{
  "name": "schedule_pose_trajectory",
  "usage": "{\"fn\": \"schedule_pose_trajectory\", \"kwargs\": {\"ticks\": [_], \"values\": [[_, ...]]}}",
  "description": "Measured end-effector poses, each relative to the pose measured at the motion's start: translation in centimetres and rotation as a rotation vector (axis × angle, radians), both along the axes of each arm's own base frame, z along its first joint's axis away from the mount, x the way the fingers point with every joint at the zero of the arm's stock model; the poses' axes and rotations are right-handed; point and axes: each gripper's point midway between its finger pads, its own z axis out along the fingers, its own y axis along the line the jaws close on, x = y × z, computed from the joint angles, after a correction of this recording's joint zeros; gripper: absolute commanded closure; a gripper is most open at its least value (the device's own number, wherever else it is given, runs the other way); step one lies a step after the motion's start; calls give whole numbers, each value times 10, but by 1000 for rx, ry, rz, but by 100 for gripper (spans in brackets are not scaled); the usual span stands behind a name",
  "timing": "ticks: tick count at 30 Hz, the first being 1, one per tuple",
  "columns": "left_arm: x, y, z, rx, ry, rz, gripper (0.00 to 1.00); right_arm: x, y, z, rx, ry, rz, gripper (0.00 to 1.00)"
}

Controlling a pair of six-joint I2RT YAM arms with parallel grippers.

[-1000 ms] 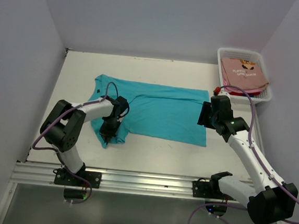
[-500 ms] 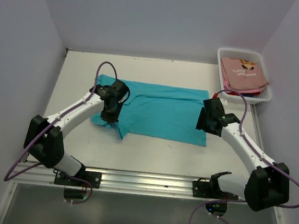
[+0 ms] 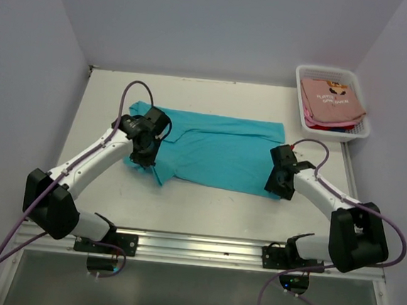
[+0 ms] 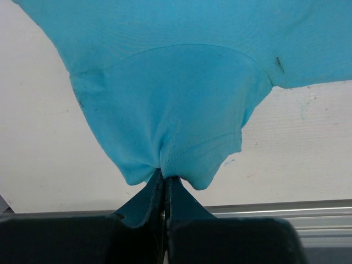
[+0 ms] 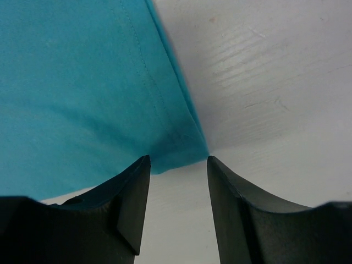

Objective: Fold and stack the t-shirts
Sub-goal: Fold the tshirt

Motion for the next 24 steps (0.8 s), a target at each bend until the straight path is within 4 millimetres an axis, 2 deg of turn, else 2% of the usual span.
{"fn": "schedule_pose_trajectory", "kwargs": {"ticks": [7, 17, 20, 23, 24], "values": [[1, 1, 8, -5, -20, 1, 100, -6, 3, -13, 29, 4, -56, 55], [0, 3, 10, 4, -19, 3, 100, -6, 1, -16, 33, -11, -106, 51], [0, 4, 11, 10, -20, 5, 100, -3, 2, -17, 36, -24, -114, 57], [-1, 5, 11, 18, -18, 6, 100, 1, 3, -18, 39, -29, -120, 69], [-1, 6, 11, 20, -18, 7, 100, 2, 3, -18, 40, -31, -122, 83]]}}
